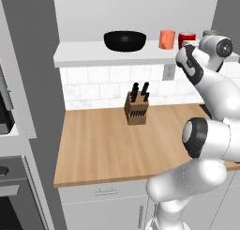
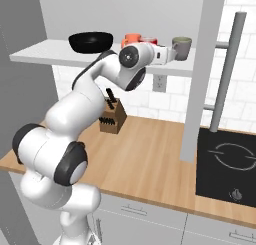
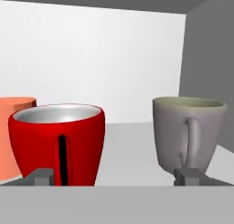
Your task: Gather all objects into one cabinet and sort the glasses and bowls to opposite sides.
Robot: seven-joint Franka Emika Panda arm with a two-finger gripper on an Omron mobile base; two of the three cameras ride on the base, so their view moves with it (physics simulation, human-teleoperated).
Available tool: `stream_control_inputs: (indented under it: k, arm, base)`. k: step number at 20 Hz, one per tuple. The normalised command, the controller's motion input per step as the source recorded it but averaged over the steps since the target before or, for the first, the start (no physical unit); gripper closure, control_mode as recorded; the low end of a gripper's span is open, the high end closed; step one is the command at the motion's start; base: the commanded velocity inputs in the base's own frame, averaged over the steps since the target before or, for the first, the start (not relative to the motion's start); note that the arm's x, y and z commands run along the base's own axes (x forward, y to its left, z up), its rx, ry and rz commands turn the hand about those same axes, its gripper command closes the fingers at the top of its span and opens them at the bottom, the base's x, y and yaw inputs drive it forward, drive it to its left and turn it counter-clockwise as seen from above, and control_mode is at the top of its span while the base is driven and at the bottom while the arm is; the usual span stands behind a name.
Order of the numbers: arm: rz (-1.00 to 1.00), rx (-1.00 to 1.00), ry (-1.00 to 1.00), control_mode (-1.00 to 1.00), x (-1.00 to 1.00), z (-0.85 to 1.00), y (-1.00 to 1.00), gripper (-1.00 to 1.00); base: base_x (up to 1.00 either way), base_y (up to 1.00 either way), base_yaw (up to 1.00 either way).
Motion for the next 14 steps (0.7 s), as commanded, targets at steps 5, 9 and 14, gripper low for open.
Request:
stream_control_inputs:
  k: [5,9,14]
  arm:
    - [0.0,0.0,0.03,-1.0,-0.26,0.22,0.01,-1.0]
    - [0.0,0.0,0.04,-1.0,-0.41,0.17,0.02,-1.0]
    - [0.0,0.0,0.04,-1.0,-0.61,0.21,0.47,-1.0]
  base:
    - [0.0,0.0,0.0]
    - [0.0,0.0,0.0]
    - [0.0,0.0,0.0]
